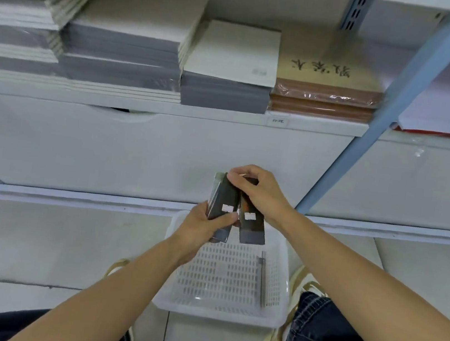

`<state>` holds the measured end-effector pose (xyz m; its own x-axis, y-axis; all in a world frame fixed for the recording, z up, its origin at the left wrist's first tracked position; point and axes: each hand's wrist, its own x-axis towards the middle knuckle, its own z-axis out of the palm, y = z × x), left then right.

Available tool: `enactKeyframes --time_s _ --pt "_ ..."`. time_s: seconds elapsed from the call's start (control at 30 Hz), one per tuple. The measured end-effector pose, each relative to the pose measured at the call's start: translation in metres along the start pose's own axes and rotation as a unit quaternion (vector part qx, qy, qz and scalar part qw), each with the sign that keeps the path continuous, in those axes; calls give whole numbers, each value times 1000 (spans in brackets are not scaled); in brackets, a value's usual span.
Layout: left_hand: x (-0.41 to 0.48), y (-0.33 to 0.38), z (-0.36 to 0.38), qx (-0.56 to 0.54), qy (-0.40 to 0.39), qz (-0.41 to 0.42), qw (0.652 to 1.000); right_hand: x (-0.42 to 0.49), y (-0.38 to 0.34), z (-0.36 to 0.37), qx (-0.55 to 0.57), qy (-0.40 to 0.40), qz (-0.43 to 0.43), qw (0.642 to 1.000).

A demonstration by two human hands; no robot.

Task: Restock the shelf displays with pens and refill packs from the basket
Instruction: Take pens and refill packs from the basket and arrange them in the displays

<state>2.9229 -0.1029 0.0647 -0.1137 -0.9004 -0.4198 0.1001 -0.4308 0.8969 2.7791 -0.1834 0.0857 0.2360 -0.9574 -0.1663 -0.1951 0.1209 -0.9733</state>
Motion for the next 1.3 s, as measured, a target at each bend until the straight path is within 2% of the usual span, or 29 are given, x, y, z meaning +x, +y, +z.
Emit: enactKeyframes --time_s 0.13,0.27,0.37,0.53,0.6,0.67,0.73,0.83,0.9,1.03,1.17,1.3 --pt "-12 16 -3 -34 20 -12 999 -5 -21 -2 -10 116 -42 992" --pt "-22 25 4 -68 16 -2 998 -12 -33 1 -37 156 -71 984" --pt "-25 35 4 -64 45 13 997 -21 -39 2 -60 120 -99 986" --pt "-29 67 -16 -123 78 5 989 -33 -47 -23 -88 -88 -136 983" --pt "-31 81 -23 -130 65 6 989 -34 -50 -30 -146 -127 -159 968" --pt "-34 93 -25 -131 54 11 990 -35 -56 -28 -138 -118 -162 970" --pt "-38 103 -22 -134 54 22 989 -35 -64 -23 -103 -76 -159 979" --pt "-43 118 -18 -116 108 84 984 -34 -76 -17 -84 -36 -158 983" --pt "-48 127 -18 -79 133 117 981 -35 -86 -13 -53 -34 -149 987" --pt "-58 139 -14 14 127 137 982 -38 -108 -3 -16 -54 -159 986" --pt "-63 152 -18 42 162 178 970 -37 -127 5 2 -51 -157 986" --pt "-70 173 -26 77 143 201 966 -36 -158 8 8 1 -199 980"
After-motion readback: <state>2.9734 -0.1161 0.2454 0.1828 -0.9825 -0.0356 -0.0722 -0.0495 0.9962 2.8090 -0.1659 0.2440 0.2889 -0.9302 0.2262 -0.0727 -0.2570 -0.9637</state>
